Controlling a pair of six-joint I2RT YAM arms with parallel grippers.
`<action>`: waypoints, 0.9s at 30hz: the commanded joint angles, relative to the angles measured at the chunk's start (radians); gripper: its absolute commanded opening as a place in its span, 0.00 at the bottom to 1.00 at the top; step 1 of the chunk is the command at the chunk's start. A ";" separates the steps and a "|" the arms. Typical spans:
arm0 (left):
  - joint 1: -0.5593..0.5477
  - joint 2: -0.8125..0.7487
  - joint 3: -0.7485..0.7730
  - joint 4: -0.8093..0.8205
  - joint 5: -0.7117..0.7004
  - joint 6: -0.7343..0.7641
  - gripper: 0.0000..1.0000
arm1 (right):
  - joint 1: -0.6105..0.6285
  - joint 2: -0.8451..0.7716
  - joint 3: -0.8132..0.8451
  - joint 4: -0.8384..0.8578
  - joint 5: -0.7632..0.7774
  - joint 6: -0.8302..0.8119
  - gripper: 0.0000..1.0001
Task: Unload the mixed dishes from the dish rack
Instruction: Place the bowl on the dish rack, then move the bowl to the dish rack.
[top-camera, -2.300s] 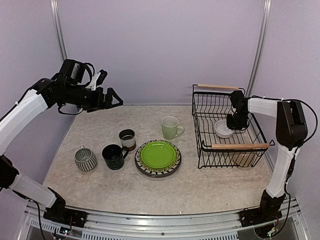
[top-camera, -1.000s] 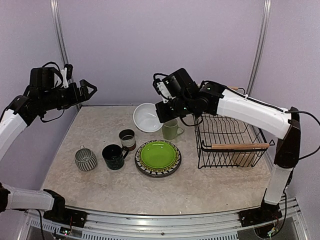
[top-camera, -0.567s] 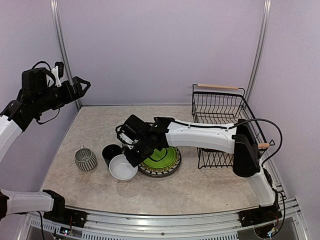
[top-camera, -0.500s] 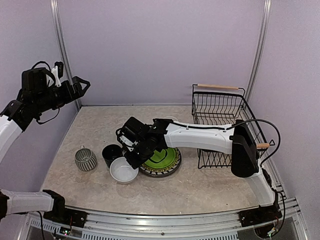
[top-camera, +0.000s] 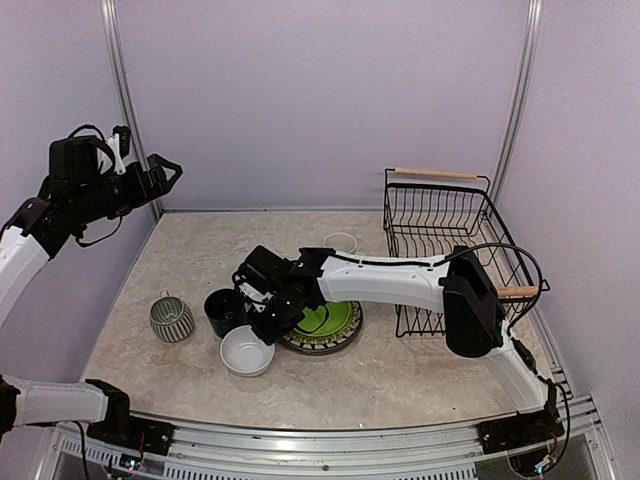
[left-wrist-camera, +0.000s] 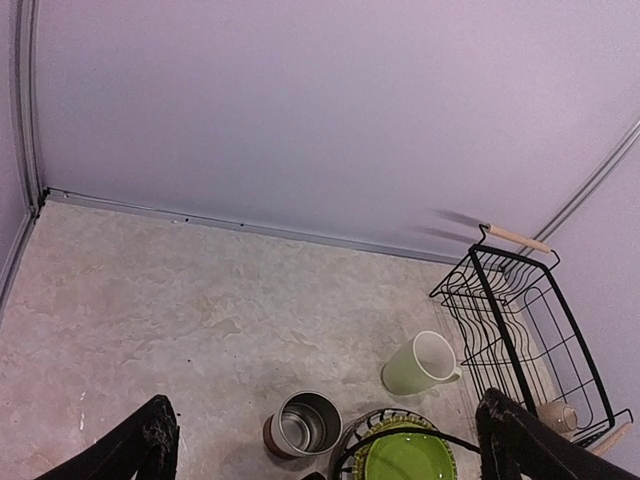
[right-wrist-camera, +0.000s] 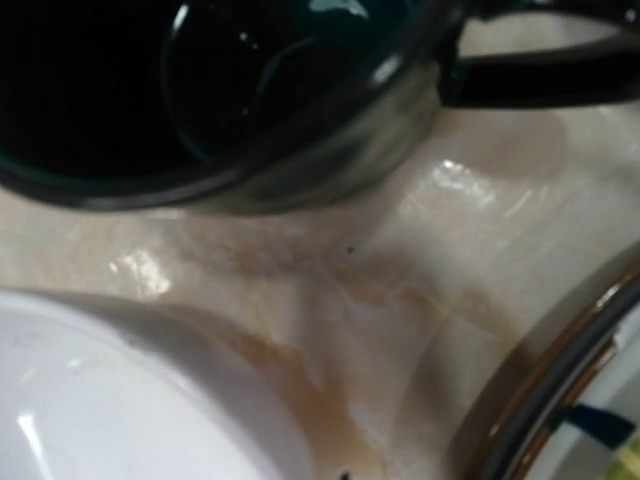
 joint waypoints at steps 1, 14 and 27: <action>0.013 0.010 -0.004 0.009 0.020 -0.009 0.99 | 0.007 0.018 0.030 0.004 -0.014 0.010 0.16; 0.017 0.000 -0.001 0.006 0.028 -0.010 0.99 | 0.001 -0.287 -0.065 -0.004 0.276 -0.056 0.53; 0.028 -0.023 0.000 0.008 0.060 -0.026 0.99 | -0.257 -0.729 -0.468 -0.148 0.668 0.147 0.65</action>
